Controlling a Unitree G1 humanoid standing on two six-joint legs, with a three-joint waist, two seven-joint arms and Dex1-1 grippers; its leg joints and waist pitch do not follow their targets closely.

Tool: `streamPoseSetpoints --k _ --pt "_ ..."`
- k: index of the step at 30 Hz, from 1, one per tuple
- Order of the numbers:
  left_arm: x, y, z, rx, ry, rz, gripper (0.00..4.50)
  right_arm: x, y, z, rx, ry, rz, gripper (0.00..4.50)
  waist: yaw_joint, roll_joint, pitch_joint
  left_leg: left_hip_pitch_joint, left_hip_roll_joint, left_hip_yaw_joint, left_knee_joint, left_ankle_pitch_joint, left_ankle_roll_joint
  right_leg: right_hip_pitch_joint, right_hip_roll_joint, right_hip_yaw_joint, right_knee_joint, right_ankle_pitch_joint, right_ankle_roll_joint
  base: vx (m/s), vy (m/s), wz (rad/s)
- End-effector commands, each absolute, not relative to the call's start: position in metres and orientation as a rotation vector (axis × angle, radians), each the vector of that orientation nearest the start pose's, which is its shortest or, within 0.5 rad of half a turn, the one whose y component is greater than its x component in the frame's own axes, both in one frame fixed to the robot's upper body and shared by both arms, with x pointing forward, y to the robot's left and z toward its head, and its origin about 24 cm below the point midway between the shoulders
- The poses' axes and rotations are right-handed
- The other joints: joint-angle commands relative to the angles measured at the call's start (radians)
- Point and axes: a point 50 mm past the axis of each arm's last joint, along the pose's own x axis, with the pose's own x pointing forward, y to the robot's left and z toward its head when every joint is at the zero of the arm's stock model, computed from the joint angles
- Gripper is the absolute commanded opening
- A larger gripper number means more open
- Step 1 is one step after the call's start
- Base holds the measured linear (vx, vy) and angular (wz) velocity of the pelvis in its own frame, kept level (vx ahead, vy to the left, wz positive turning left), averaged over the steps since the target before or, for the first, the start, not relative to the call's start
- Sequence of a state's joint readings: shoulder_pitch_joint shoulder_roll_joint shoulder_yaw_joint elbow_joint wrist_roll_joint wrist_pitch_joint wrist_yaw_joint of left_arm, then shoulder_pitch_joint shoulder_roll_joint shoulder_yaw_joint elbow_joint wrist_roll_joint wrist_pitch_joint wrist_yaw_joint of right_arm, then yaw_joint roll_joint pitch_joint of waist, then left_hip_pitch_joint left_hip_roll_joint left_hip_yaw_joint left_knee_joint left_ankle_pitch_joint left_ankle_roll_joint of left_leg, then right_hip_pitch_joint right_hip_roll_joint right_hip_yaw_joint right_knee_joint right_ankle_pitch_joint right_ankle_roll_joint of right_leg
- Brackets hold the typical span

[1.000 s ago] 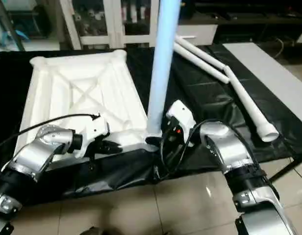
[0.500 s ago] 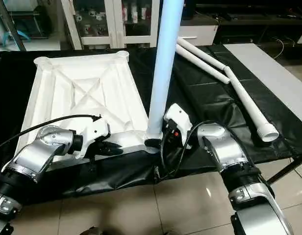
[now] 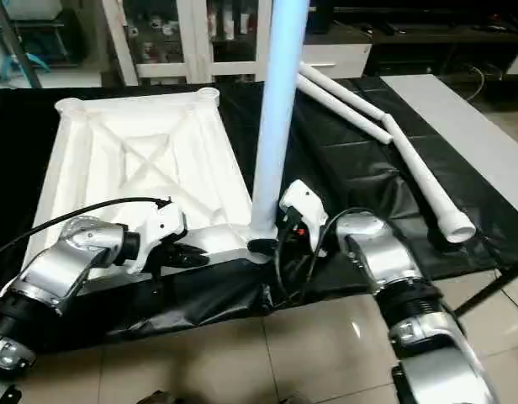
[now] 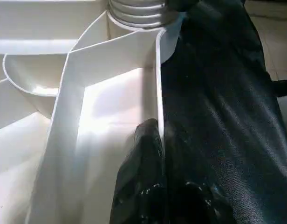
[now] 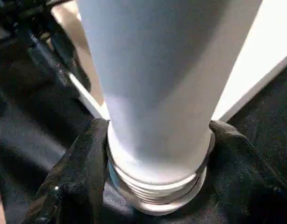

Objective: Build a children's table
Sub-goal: Rotate leg to tighten

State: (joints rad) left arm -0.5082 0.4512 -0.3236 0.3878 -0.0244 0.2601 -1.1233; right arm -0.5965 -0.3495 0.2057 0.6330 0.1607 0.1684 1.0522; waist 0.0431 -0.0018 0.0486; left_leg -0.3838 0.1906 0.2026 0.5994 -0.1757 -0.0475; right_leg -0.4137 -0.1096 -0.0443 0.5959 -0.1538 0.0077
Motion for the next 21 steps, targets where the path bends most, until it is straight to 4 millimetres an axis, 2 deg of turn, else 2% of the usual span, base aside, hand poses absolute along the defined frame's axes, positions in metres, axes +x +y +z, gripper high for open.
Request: streamPoseSetpoints --k 1,3,4,5,6,7,8,9,10,12,13,14,15,17,20,21 --pt "0.298 0.123 0.047 0.363 0.486 -1.287 0.0 0.337 -0.141 0.054 -0.105 0.337 0.959 2.74 -0.004 -0.006 -0.066 0.023 0.033 -0.016 -0.08 -0.299 0.005 0.037 -0.026 0.024 -0.063 -0.298 -0.222 0.0 0.0 0.0" --pt "0.299 0.12 0.047 0.35 0.471 -1.265 0.0 0.338 -0.14 0.051 -0.081 0.334 0.916 2.74 -0.017 -0.009 -0.065 0.02 0.031 -0.019 -0.081 -0.328 -0.011 0.037 -0.027 0.023 -0.068 -0.355 -0.201 0.0 0.0 0.0" --pt "0.299 0.12 0.047 0.35 0.471 -1.265 0.0 0.338 -0.14 0.051 -0.081 0.334 0.916 2.74 -0.017 -0.009 -0.065 0.02 0.031 -0.019 -0.081 -0.328 -0.011 0.037 -0.027 0.023 -0.068 -0.355 -0.201 0.0 0.0 0.0" --pt "0.302 0.107 0.048 0.313 0.44 -1.22 0.0 0.34 -0.133 0.042 -0.005 0.334 0.791 2.74 -0.018 -0.009 -0.064 0.021 0.03 -0.021 -0.081 -0.343 -0.011 0.035 -0.028 0.022 -0.072 -0.383 -0.19 0.0 0.0 0.0" --pt "0.302 0.102 0.048 0.303 0.438 -1.2 0.0 0.341 -0.13 0.038 0.013 0.338 0.732 2.74 -0.022 -0.007 -0.061 0.024 0.032 -0.021 -0.083 -0.355 -0.019 0.029 -0.027 0.024 -0.075 -0.396 -0.187 0.0 0.0 0.0" --pt "0.303 0.1 0.048 0.301 0.436 -1.191 0.0 0.341 -0.129 0.037 0.017 0.34 0.712 2.74 -0.025 -0.008 -0.063 0.022 0.03 -0.022 -0.083 -0.352 -0.024 0.032 -0.028 0.023 -0.075 -0.403 -0.182 0.0 0.0 0.0" --pt "0.303 0.096 0.047 0.298 0.433 -1.167 0.0 0.342 -0.127 0.033 0.026 0.344 0.661 2.73 -0.026 -0.004 -0.063 0.022 0.03 -0.022 -0.084 -0.353 -0.026 0.03 -0.028 0.023 -0.074 -0.403 -0.181 0.0 0.0 0.0" --pt "0.307 0.088 0.046 0.291 0.435 -1.095 0.0 0.344 -0.122 0.027 0.016 0.355 0.566 2.73 -0.031 -0.005 -0.06 0.024 0.03 -0.021 -0.084 -0.372 -0.03 0.024 -0.026 0.023 -0.079 -0.419 -0.176 0.0 0.0 0.0" --pt "0.31 0.084 0.045 0.279 0.439 -1.044 0.0 0.345 -0.118 0.025 0.017 0.361 0.512 2.73 -0.032 -0.005 -0.06 0.028 0.03 -0.022 -0.084 -0.383 -0.033 0.023 -0.026 0.022 -0.083 -0.434 -0.171 0.0 0.0 0.0" --pt "0.319 0.074 0.045 0.243 0.441 -0.897 0.0 0.347 -0.108 0.021 0.043 0.362 0.42 2.73 -0.042 -0.006 -0.061 0.025 0.026 -0.022 -0.081 -0.403 -0.033 0.022 -0.025 0.021 -0.087 -0.465 -0.157 0.0 0.0 0.0" --pt "0.322 0.067 0.046 0.223 0.434 -0.837 0.0 0.347 -0.101 0.02 0.061 0.363 0.38 2.72 -0.04 -0.005 -0.062 0.031 0.025 -0.023 -0.08 -0.416 -0.03 0.016 -0.024 0.019 -0.093 -0.483 -0.15 0.0 0.0 0.0" --pt "0.323 0.065 0.046 0.217 0.431 -0.819 0.0 0.348 -0.097 0.02 0.064 0.361 0.368 2.72 -0.041 -0.006 -0.063 0.034 0.025 -0.022 -0.078 -0.419 -0.027 0.014 -0.024 0.019 -0.095 -0.484 -0.147 0.0 0.0 0.0" --pt "0.324 0.056 0.047 0.207 0.417 -0.786 0.0 0.348 -0.086 0.02 0.073 0.358 0.347 2.72 -0.041 -0.007 -0.063 0.024 0.023 -0.024 -0.08 -0.411 -0.019 0.019 -0.023 0.017 -0.096 -0.471 -0.137 0.0 0.0 0.0" --pt "0.324 0.047 0.048 0.207 0.411 -0.773 0.0 0.347 -0.076 0.02 0.075 0.353 0.335 2.72 -0.041 -0.011 -0.065 0.022 0.022 -0.024 -0.081 -0.407 -0.011 0.02 -0.022 0.015 -0.096 -0.467 -0.127 0.0 0.0 0.0" --pt "0.325 0.045 0.049 0.224 0.404 -0.771 0.0 0.348 -0.068 0.021 0.065 0.345 0.347 2.72 -0.04 -0.011 -0.064 0.019 0.022 -0.024 -0.081 -0.404 0.001 0.021 -0.023 0.015 -0.096 -0.46 -0.117 0.0 0.0 0.0" --pt "0.326 0.048 0.05 0.231 0.406 -0.77 0.0 0.35 -0.067 0.023 0.056 0.335 0.355 2.72 -0.04 -0.013 -0.064 0.016 0.022 -0.025 -0.082 -0.403 0.004 0.021 -0.023 0.014 -0.096 -0.452 -0.116 0.0 0.0 0.0"
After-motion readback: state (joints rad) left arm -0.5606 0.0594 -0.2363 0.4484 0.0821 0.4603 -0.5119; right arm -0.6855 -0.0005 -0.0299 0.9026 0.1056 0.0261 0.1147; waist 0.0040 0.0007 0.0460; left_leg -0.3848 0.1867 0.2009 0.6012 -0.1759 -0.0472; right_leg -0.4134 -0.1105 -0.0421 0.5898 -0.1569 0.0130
